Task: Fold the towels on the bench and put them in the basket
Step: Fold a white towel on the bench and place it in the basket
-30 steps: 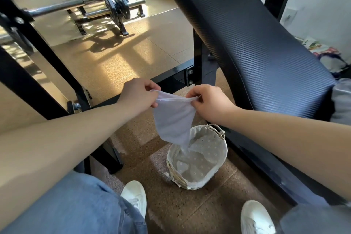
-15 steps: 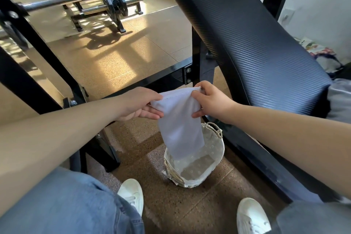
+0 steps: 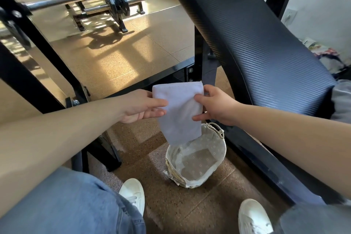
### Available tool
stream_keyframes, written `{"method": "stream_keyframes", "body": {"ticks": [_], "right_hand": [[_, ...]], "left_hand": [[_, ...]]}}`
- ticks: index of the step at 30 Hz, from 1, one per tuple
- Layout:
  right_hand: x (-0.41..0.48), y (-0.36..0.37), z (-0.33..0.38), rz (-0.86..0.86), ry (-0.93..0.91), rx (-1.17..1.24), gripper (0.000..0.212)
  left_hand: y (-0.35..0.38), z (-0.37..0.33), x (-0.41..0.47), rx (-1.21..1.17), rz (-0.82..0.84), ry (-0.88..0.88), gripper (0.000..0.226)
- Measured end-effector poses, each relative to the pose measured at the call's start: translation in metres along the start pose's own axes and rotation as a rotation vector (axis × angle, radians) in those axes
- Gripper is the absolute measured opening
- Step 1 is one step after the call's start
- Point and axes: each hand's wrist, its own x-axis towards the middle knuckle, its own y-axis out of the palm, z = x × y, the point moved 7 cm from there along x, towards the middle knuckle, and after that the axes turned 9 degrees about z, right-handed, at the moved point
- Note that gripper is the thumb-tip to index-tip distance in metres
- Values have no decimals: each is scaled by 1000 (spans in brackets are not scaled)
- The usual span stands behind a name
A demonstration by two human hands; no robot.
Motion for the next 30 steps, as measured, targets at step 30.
{"method": "stream_keyframes", "body": {"ticks": [30], "right_hand": [[-7, 2, 16, -111, -173, -590, 61]], "left_hand": [[-4, -29, -11, 986, -283, 255, 64]]}}
